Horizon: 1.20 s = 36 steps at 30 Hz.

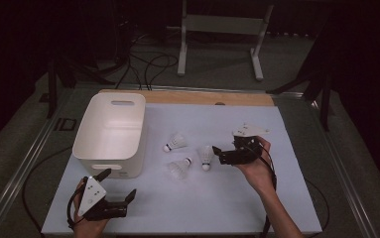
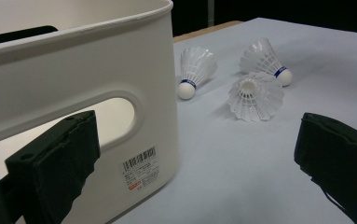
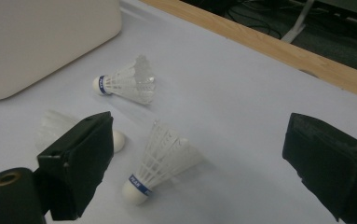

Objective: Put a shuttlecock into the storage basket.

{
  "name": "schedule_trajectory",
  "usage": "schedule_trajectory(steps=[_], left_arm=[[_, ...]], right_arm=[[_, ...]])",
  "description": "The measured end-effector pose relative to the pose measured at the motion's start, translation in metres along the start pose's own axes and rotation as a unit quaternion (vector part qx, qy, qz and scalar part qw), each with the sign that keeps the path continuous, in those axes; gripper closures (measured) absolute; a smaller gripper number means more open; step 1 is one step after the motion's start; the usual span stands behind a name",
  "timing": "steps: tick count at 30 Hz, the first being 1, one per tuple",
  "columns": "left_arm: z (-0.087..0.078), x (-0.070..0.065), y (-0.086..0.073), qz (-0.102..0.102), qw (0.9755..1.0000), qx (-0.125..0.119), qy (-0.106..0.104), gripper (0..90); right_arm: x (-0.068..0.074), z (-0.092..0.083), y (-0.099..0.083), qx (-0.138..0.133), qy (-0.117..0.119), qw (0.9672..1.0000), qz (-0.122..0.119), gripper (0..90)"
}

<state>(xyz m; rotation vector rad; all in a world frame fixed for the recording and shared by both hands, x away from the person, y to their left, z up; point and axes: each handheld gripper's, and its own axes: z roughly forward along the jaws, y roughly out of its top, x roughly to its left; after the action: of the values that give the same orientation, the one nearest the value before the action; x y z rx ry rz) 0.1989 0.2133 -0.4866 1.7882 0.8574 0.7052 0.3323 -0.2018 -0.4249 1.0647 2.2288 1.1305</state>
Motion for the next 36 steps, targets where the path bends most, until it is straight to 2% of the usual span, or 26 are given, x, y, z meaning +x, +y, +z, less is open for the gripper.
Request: schedule_trajectory(steps=[25,26,36], left_arm=[[0.0,0.001,0.0,-0.003,1.0,-0.001,-0.001,0.8],[0.0,0.001,0.0,-0.003,1.0,-0.002,-0.001,0.8],[0.0,0.001,0.0,-0.003,1.0,0.0,-0.002,0.8]], right_arm=[[0.004,0.036,0.007,0.012,0.021,0.9996,-0.012,8.7],[0.003,0.041,0.007,0.017,0.027,0.9995,-0.007,8.7],[0.003,0.055,0.005,0.03,0.036,0.9989,-0.01,8.8]])
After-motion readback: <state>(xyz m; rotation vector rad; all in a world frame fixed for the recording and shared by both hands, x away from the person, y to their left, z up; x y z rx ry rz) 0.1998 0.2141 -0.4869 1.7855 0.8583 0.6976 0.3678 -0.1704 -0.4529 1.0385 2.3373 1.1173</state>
